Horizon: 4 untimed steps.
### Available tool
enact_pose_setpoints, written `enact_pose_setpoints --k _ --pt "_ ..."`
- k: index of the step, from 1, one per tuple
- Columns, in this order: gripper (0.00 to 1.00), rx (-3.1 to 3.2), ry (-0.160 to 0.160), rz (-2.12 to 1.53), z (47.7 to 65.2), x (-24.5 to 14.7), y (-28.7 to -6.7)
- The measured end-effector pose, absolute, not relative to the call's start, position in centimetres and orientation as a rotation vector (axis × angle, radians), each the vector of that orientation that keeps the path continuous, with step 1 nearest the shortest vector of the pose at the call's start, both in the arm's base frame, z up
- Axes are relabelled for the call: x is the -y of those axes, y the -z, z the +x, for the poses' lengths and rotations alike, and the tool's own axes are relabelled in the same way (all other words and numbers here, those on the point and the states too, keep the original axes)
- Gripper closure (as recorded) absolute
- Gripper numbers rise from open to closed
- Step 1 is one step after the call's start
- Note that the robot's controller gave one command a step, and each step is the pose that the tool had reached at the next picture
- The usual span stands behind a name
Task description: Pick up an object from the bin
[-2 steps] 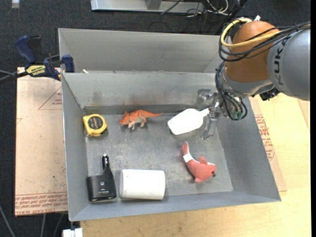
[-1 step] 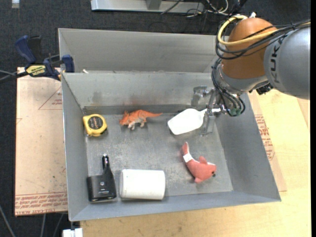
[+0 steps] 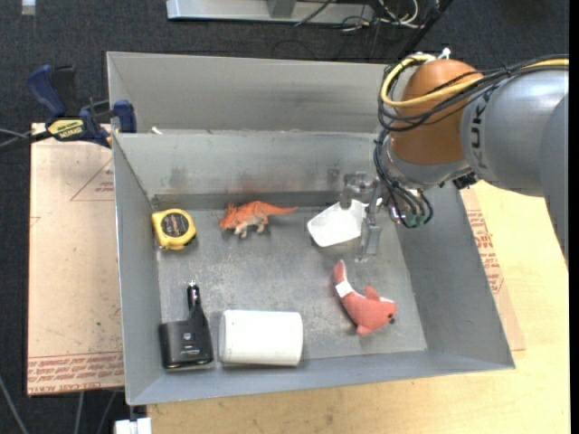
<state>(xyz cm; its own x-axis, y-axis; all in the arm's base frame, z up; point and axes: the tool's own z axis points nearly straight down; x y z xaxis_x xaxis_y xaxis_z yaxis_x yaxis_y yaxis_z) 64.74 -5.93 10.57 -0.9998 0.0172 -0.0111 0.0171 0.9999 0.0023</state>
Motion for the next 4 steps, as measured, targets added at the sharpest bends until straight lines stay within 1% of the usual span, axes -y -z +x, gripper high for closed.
enact_pose_setpoints --k 1,3,4 --pt "1.00 -3.132 -0.005 -0.092 64.1 5.1 -7.0" --pt "1.00 -3.135 -0.006 -0.092 64.0 5.1 -7.3" --pt "1.00 -3.134 -0.006 -0.091 64.0 5.1 -8.5"
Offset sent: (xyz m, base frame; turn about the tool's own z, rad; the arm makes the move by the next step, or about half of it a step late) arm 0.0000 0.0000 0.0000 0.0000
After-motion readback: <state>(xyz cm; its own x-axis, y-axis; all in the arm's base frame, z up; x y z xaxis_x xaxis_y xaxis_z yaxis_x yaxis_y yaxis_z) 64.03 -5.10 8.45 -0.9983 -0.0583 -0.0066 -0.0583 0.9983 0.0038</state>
